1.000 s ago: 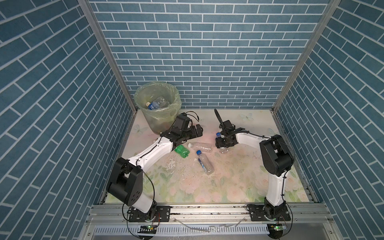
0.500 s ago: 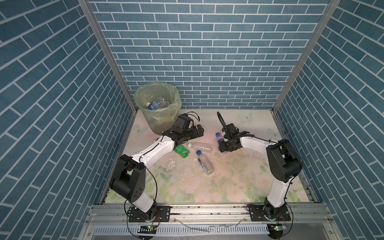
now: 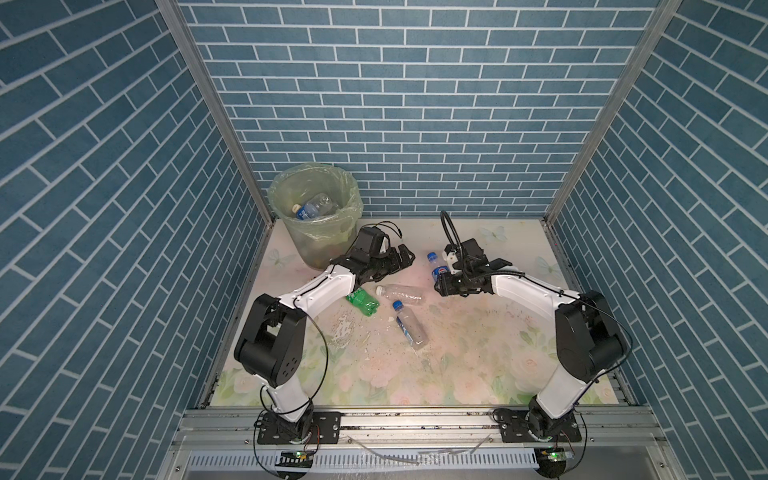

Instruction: Throw the plastic bottles in the bin

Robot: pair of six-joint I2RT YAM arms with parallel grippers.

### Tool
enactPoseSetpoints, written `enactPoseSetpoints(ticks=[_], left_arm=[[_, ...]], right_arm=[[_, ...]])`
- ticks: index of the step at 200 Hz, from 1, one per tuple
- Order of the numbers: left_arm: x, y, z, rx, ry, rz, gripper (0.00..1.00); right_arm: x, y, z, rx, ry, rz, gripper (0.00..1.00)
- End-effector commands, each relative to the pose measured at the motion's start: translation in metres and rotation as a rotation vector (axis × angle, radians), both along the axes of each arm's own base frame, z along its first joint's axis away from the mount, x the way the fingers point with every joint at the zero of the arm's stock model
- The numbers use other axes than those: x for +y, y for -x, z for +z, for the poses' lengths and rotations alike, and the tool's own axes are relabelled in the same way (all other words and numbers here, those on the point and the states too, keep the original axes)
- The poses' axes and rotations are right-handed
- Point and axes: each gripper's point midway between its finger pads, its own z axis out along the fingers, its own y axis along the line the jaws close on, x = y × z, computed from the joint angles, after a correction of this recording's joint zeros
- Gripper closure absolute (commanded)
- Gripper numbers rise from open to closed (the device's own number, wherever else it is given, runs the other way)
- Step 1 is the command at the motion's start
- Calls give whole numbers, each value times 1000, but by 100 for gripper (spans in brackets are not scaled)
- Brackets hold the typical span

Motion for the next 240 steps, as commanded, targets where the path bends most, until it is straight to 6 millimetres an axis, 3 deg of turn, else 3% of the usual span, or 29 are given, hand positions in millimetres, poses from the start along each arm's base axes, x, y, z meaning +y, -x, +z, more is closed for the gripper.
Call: enactPoseSetpoints(ticks=[1, 36, 67, 138, 240], left_arm=[[-15, -14, 28, -40, 100, -13, 1], [-30, -24, 39, -53, 143, -25, 1], [-42, -23, 35, -40, 151, -45, 1], [-44, -25, 26, -27, 166, -30, 8], [-52, -37, 27, -47, 220, -23, 58]], right_arm=[[11, 3, 32, -44, -53, 35, 52], [21, 6, 54, -70, -104, 63, 53], [31, 7, 65, -85, -137, 87, 53], [51, 11, 93, -125, -225, 134, 53], [59, 18, 99, -144, -254, 176, 53]])
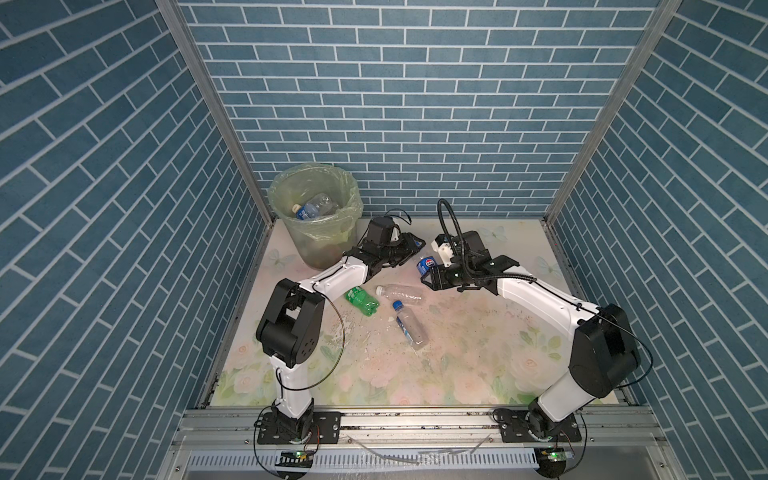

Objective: Throw the plastic bottles in the bin
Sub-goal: 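Grasp the Pepsi bottle's cap end with the left gripper while the right holds it, then carry the Pepsi bottle over the bin with the left gripper while the right gripper opens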

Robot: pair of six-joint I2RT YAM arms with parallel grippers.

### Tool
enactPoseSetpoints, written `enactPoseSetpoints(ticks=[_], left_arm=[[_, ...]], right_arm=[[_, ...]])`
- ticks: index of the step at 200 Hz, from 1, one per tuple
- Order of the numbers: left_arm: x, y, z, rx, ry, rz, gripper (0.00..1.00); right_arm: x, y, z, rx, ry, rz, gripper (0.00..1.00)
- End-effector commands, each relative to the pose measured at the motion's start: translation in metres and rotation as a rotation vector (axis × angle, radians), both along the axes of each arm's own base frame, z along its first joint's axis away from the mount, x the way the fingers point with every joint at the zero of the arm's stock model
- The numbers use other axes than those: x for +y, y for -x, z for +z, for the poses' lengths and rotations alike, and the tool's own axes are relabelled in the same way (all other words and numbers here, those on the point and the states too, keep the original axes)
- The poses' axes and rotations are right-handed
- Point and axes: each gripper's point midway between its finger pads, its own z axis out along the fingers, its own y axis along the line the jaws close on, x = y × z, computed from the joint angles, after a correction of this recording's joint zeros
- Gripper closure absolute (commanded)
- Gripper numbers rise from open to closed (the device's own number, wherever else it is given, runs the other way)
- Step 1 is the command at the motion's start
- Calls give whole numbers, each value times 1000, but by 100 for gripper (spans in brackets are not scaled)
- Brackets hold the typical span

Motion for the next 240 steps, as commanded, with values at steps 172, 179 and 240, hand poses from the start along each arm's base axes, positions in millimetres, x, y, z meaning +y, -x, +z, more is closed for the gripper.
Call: enactPoseSetpoints(ticks=[172, 179, 240], left_arm=[[17, -3, 17, -72, -131, 4, 73], [19, -5, 21, -81, -138, 6, 73], [60, -22, 80, -203, -204, 64, 74]], right_arm=[[3, 1, 56, -156, -90, 20, 22], [3, 1, 60, -166, -96, 21, 21], [1, 2, 104, -291, -177, 16, 5]])
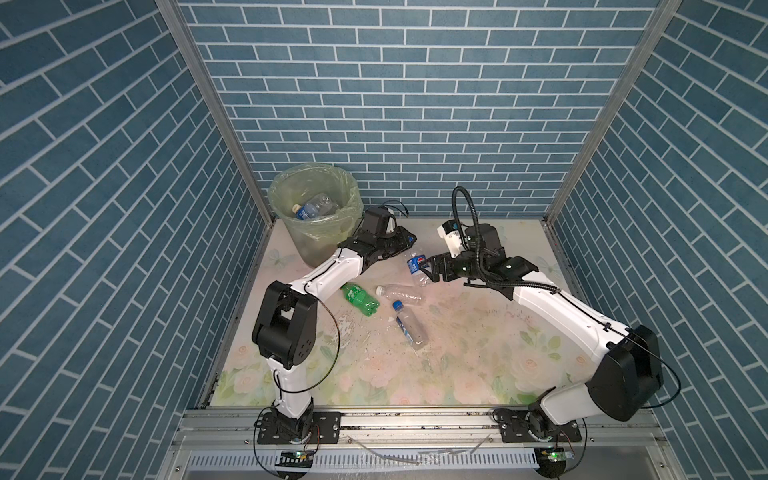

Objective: Throw the plastic bottles in the bin
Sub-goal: 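Carry the Pepsi bottle over the bin with the left gripper while the right gripper opens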

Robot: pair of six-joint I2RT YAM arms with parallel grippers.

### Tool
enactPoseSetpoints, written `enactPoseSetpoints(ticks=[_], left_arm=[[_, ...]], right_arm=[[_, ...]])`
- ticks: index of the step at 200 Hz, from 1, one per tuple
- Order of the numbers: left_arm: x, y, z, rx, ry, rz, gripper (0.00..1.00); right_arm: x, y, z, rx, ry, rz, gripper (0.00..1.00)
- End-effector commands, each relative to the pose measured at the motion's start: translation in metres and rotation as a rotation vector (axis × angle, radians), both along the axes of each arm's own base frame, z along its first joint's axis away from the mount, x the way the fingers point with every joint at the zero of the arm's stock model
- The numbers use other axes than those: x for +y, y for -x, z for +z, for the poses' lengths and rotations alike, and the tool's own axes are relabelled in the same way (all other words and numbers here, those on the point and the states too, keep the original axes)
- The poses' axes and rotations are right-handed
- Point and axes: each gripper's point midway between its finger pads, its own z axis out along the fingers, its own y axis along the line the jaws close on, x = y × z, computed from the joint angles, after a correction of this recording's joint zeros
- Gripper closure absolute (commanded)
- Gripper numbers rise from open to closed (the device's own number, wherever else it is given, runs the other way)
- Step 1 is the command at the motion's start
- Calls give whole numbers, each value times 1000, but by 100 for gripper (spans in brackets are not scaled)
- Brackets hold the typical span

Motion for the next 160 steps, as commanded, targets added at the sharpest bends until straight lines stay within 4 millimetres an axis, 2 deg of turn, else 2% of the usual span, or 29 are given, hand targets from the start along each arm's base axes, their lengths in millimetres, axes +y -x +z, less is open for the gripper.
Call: enactPoseSetpoints(ticks=[1, 16, 79, 112, 127, 144, 160], left_arm=[[26, -7, 56, -125, -40, 27, 74], [40, -11, 78, -174, -68, 47, 74], [109, -24, 173, -365, -153, 153, 74], [178, -31, 252, -524, -236, 306, 74], [208, -25, 294, -609, -290, 390, 74], [231, -14, 335, -708, -379, 478, 74], [246, -5, 364, -784, -424, 549, 74]], right_arm=[[0, 1, 23, -80, -39, 7, 5], [3, -1, 35, -108, -52, 18, 1], [23, -14, 93, -224, -124, 57, 1], [35, -17, 110, -250, -150, 80, 1], [39, -17, 115, -258, -155, 89, 1], [42, -18, 117, -260, -153, 92, 1], [42, -20, 116, -259, -152, 88, 1]])
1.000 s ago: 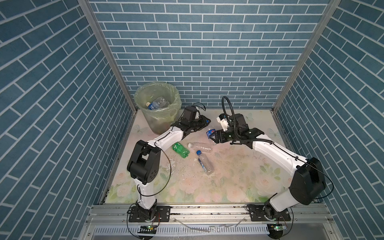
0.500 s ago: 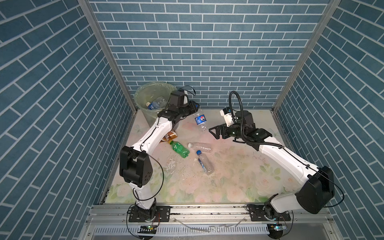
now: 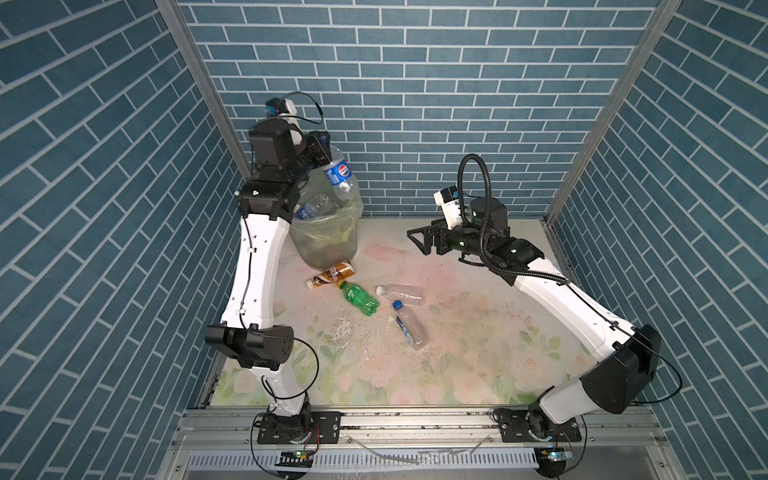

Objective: Throw the plastic bottles in the bin
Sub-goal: 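Carry the Pepsi bottle over the bin with the left gripper while the right gripper opens, then open the left gripper to drop the Pepsi bottle into the bin, then withdraw the left gripper while the right gripper moves toward the blue-cap water bottle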

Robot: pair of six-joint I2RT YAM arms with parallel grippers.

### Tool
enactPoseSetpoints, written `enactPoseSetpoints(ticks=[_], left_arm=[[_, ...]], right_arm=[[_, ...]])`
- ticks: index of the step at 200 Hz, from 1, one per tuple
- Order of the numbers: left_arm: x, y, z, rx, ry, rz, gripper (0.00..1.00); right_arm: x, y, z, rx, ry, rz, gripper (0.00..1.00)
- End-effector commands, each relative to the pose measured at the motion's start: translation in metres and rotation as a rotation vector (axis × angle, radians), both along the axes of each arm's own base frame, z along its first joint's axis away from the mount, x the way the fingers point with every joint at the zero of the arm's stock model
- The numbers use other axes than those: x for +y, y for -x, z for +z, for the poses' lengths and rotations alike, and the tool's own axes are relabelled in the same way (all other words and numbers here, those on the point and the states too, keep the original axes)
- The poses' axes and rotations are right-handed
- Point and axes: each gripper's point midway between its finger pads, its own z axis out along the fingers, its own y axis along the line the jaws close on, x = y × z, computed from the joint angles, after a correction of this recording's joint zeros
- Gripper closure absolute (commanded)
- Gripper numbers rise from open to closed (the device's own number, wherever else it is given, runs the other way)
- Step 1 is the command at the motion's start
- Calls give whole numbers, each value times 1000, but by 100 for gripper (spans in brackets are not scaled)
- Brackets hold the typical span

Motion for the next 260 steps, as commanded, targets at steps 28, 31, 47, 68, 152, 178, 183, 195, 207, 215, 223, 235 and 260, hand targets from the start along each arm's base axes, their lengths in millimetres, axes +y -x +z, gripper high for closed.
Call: enactPoseSetpoints(ticks=[28, 31, 47, 68, 152, 178, 183, 195, 207, 215, 223, 235, 260], left_arm=[[41, 12, 38, -115, -174, 226, 74], [43, 11, 37, -114, -176, 234, 74], [53, -5, 22, -91, -183, 256, 74], [68, -47, -33, 23, -177, 272, 74], [25, -40, -109, 204, -129, 157, 1], [1, -21, -100, 179, -157, 114, 1], [-2, -19, -100, 180, -158, 106, 1], [-10, -17, -102, 187, -151, 80, 1], [-16, -14, -106, 197, -137, 59, 1], [-22, -14, -110, 205, -128, 44, 1], [-29, -12, -114, 210, -119, 22, 1], [-40, -11, -120, 220, -112, -6, 1], [-64, -6, -139, 261, -63, -83, 1]], right_arm=[[8, -4, 9, -37, -1, 20, 1], [8, -5, 8, -35, 0, 19, 1], [10, -5, 4, -25, 3, 24, 2], [13, -7, 0, -15, 6, 28, 2], [13, -7, -16, 10, 27, 27, 2], [14, -7, -21, 19, 31, 29, 2], [14, -7, -21, 20, 31, 29, 2], [14, -7, -23, 24, 29, 29, 2], [14, -6, -23, 24, 23, 28, 2], [13, -6, -25, 25, 24, 24, 2], [12, -6, -28, 29, 26, 22, 2], [10, -5, -31, 36, 32, 17, 1], [5, -3, -42, 50, 50, 5, 1]])
